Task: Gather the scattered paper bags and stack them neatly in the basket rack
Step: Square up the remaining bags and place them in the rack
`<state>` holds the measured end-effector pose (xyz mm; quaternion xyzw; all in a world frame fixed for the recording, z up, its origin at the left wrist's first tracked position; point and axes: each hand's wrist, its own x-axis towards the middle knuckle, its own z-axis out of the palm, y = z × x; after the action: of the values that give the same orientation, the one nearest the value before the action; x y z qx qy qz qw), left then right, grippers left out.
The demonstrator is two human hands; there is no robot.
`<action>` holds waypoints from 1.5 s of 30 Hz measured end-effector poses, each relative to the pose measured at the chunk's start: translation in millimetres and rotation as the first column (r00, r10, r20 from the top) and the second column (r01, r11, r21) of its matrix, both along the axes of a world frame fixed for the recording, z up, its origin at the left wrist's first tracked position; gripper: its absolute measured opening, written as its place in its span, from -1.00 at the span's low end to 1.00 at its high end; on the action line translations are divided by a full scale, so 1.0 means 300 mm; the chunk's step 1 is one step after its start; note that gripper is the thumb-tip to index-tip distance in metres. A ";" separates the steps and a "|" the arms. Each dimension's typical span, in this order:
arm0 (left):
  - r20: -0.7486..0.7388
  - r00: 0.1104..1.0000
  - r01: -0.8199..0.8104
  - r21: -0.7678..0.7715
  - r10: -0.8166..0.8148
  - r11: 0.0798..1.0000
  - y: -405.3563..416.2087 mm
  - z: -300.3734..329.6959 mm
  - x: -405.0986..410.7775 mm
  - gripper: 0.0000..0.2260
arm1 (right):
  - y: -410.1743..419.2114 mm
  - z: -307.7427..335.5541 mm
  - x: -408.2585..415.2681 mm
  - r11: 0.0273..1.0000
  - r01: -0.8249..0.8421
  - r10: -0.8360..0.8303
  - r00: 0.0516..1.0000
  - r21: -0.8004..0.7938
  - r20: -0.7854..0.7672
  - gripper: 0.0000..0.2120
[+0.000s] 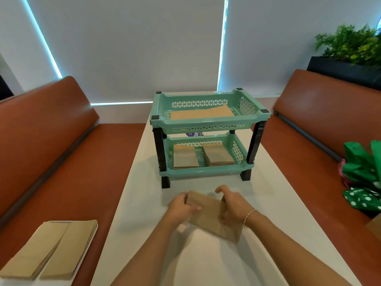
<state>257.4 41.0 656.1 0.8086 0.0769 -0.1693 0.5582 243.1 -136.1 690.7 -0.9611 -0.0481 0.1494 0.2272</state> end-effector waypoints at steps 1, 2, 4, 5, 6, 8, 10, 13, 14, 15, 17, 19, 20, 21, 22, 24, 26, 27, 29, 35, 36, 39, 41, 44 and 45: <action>-0.007 1.000 -0.020 -0.093 0.019 0.995 0.004 0.004 0.000 -0.60 | -0.022 0.019 0.012 1.000 0.021 -0.021 0.999 0.006 0.034 -0.36; -0.013 0.998 -0.055 -0.163 0.054 0.985 0.008 0.010 -0.002 -0.66 | -0.047 0.035 0.021 0.998 0.054 -0.055 0.997 0.019 0.060 -0.38; -0.018 0.992 -0.124 -0.257 0.123 0.958 0.013 0.012 -0.003 -0.70 | -0.091 0.052 0.030 0.987 0.129 -0.138 0.986 0.091 0.093 -0.57; -0.014 0.989 -0.143 -0.282 0.145 0.949 0.013 0.011 -0.005 -0.69 | -0.110 0.047 0.030 0.972 0.171 -0.190 0.975 0.158 0.112 -0.70; -0.009 0.987 -0.154 -0.296 0.158 0.943 0.012 0.006 -0.009 -0.68 | -0.120 0.040 0.024 0.949 0.211 -0.246 0.960 0.234 0.133 -0.78; 0.001 0.983 -0.172 -0.318 0.181 0.932 0.008 -0.003 -0.018 -0.70 | -0.122 0.012 0.009 0.895 0.263 -0.339 0.926 0.361 0.165 -0.80; 0.031 0.980 -0.179 -0.309 0.198 0.934 -0.001 -0.013 -0.024 -0.73 | -0.103 -0.026 -0.010 0.837 0.286 -0.381 0.916 0.466 0.123 -0.65; 0.075 0.973 -0.197 -0.219 0.218 0.956 -0.024 -0.041 -0.026 -0.67 | -0.058 -0.081 -0.035 0.812 0.302 -0.353 0.936 0.500 0.008 -0.32; 0.078 0.970 -0.209 -0.200 0.228 0.957 -0.032 -0.048 -0.028 -0.65 | -0.046 -0.092 -0.037 0.831 0.303 -0.350 0.937 0.467 0.016 -0.28; 0.087 0.967 -0.220 -0.196 0.241 0.956 -0.039 -0.049 -0.031 -0.65 | -0.036 -0.097 -0.037 0.841 0.306 -0.362 0.931 0.447 0.044 -0.27; 0.112 0.958 -0.236 -0.206 0.263 0.950 -0.049 -0.043 -0.026 -0.64 | -0.023 -0.087 -0.028 0.832 0.288 -0.399 0.905 0.474 0.151 -0.27; 0.149 0.951 -0.239 -0.207 0.272 0.949 -0.055 -0.027 -0.016 -0.65 | -0.022 -0.071 -0.018 0.836 0.229 -0.408 0.867 0.499 0.285 -0.29; 0.166 0.946 -0.241 -0.215 0.279 0.946 -0.055 -0.019 -0.013 -0.66 | -0.024 -0.066 -0.016 0.848 0.197 -0.394 0.856 0.492 0.336 -0.31; 0.180 0.941 -0.243 -0.227 0.286 0.943 -0.054 -0.015 -0.011 -0.64 | -0.029 -0.067 -0.017 0.867 0.173 -0.367 0.856 0.467 0.364 -0.33; 0.182 0.940 -0.242 -0.245 0.290 0.939 -0.052 -0.016 -0.011 -0.59 | -0.033 -0.071 -0.018 0.889 0.157 -0.332 0.868 0.431 0.369 -0.34; 0.179 0.945 -0.224 -0.261 0.275 0.939 -0.051 -0.019 -0.016 -0.48 | -0.041 -0.094 -0.016 0.928 0.147 -0.259 0.915 0.342 0.310 -0.35; 0.181 0.954 -0.200 -0.216 0.240 0.956 -0.051 -0.028 -0.018 -0.45 | -0.042 -0.117 -0.010 0.956 0.154 -0.213 0.949 0.249 0.234 -0.37; 0.178 0.959 -0.190 -0.180 0.222 0.965 -0.050 -0.034 -0.018 -0.49 | -0.040 -0.125 -0.006 0.961 0.154 -0.208 0.950 0.230 0.234 -0.40; 0.206 0.960 -0.171 -0.100 0.188 0.980 -0.044 -0.043 -0.023 -0.62 | -0.036 -0.128 0.002 0.967 0.144 -0.202 0.937 0.212 0.285 -0.51; 0.242 0.949 -0.179 -0.114 0.202 0.977 -0.031 -0.008 -0.031 -0.82 | -0.065 -0.100 0.017 0.971 0.151 -0.194 0.953 0.186 0.235 -0.75; 0.222 0.944 -0.215 -0.145 0.243 0.966 -0.032 0.005 -0.024 -0.75 | -0.076 -0.093 0.020 0.937 0.185 -0.241 0.956 0.297 0.166 -0.75; 0.092 0.971 -0.176 -0.347 0.220 0.921 -0.053 0.037 -0.011 -0.47 | -0.080 -0.062 0.008 0.676 0.314 -0.221 0.949 0.667 -0.223 -0.78; 0.038 0.995 -0.073 -0.390 0.095 0.918 -0.092 0.043 -0.022 -0.52 | -0.071 -0.068 0.011 0.716 0.295 -0.193 0.955 0.633 -0.226 -0.76; 0.117 0.993 -0.007 -0.158 0.026 0.987 -0.137 0.072 -0.029 -0.62 | -0.031 -0.080 0.013 0.846 0.279 -0.290 0.956 0.455 -0.046 -0.64; 0.165 0.986 0.002 -0.101 0.015 0.995 -0.148 0.080 -0.025 -0.62 | -0.017 -0.080 0.012 0.828 0.305 -0.345 0.939 0.470 -0.001 -0.61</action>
<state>249.9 -3.4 680.1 0.7902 0.0242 -0.1033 0.6035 246.8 -141.3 666.8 -0.8783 0.0722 0.0522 0.4697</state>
